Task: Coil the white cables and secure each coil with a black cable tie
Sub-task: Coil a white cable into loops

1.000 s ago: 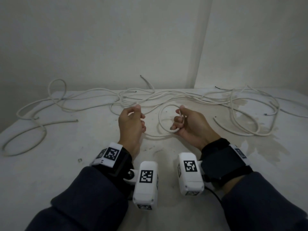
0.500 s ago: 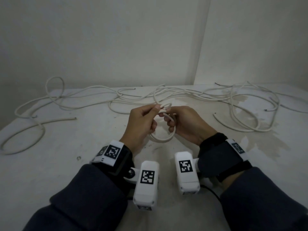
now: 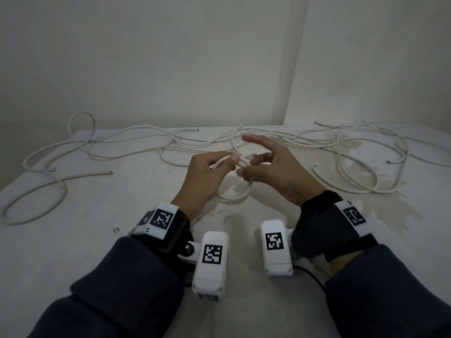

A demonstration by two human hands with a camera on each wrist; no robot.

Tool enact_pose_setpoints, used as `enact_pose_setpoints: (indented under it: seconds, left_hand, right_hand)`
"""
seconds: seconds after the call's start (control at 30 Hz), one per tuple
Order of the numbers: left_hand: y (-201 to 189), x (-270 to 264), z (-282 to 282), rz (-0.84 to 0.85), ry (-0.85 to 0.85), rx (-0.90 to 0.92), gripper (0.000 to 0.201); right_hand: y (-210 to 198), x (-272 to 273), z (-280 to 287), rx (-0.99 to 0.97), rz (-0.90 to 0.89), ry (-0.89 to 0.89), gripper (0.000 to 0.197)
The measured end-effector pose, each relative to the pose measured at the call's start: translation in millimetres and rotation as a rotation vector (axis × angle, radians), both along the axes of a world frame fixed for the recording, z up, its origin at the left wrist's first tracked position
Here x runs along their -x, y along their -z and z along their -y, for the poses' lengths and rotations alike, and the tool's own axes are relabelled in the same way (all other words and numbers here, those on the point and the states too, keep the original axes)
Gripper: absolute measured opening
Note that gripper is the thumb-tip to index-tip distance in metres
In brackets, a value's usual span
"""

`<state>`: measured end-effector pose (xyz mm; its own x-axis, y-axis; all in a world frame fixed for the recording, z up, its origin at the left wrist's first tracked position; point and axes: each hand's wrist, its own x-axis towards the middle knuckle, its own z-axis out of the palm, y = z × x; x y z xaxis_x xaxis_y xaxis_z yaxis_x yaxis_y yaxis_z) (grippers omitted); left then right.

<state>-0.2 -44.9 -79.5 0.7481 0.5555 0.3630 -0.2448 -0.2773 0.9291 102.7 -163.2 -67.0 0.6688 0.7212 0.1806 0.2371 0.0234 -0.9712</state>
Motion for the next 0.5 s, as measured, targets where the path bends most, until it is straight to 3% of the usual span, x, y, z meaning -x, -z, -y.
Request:
enact_pose_setpoints:
  seconds: [0.1,0.17,0.23,0.37,0.5]
  left_hand:
    - [-1.2,-0.4,-1.7,-0.022,0.027,-0.219,0.011]
    - [-0.4,-3.0,-2.4,-0.023,0.038,-0.278,0.012]
    - [-1.7,-4.0,-1.4,0.004,0.031,-0.276,0.012]
    - [-6.5,-4.2,1.3,0.092,0.039,-0.211,0.012]
    - [-8.1,-6.9,2.4,0.143,0.033,-0.134,0.015]
  right_hand:
    - [-2.7,-1.6,8.3,0.113,0.23,0.021,0.024]
    - [-5.3,-3.2,11.5,0.124,0.297,0.022,0.008]
    - [-5.5,-6.8,11.8,0.12,0.305,0.008,0.007]
    - [-2.6,-6.1,10.5,0.094,0.14,-0.176,0.022]
    - [-6.1,2.9,6.9,-0.072,-0.225,-0.333,0.027]
